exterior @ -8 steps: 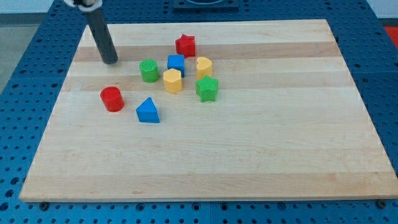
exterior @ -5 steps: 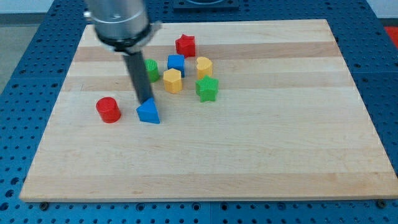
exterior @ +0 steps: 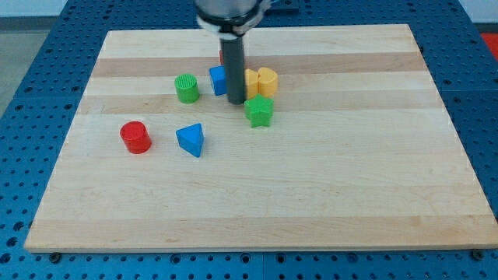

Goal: Move the yellow blocks towards the top right of the board

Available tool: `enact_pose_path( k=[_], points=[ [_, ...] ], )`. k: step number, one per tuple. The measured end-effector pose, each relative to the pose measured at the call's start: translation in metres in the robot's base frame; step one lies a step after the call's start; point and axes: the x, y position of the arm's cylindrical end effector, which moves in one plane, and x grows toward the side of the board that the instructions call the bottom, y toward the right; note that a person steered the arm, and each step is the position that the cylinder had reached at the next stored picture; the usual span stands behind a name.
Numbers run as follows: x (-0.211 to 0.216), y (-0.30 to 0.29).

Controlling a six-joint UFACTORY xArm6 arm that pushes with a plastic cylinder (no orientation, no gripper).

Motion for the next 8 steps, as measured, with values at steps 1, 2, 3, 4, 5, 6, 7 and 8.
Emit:
enact_pose_path(
  k=[1, 2, 3, 4, 5, 6, 7, 8],
  points=[
    [-0.017, 0.053],
    [-0.030, 0.081],
    [-0.019, 0.032],
    [-0.008, -0.030],
    [-0.009, -0.067],
    [-0.029, -0.060],
    [-0.050, -0.050],
    [-0.047, -0.018]
  ],
)
